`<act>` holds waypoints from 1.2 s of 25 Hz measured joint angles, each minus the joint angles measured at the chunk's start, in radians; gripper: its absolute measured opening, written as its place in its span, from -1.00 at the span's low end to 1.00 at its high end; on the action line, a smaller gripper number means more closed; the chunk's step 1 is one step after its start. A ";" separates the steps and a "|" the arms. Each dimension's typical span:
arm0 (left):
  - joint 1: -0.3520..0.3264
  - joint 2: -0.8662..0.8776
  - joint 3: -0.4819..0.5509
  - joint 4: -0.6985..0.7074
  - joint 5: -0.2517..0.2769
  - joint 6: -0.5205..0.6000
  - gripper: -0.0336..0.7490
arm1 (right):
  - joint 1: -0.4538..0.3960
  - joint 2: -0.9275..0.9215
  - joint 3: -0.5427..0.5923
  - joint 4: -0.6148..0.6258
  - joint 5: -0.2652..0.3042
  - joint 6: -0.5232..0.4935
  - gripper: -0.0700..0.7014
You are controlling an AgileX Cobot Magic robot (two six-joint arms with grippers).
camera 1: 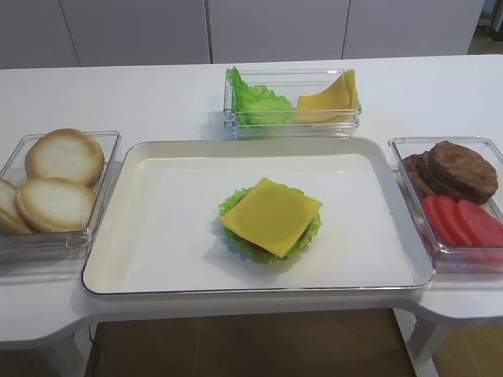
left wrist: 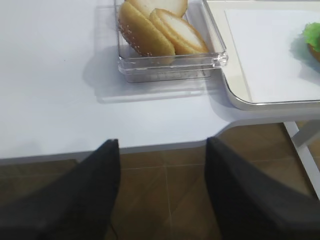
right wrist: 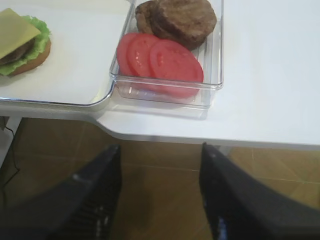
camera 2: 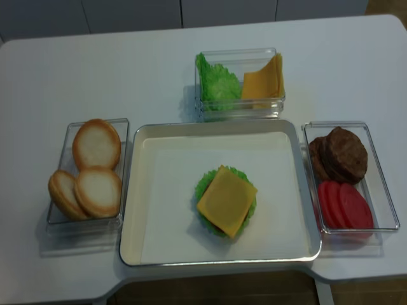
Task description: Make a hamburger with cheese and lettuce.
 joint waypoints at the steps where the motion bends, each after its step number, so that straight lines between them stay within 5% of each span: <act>1: 0.000 0.000 0.000 0.000 0.000 0.000 0.13 | 0.000 0.000 0.004 -0.007 -0.009 0.000 0.17; 30: 0.000 0.000 0.000 0.000 0.000 0.000 0.13 | -0.004 -0.091 0.010 -0.020 -0.014 0.002 0.14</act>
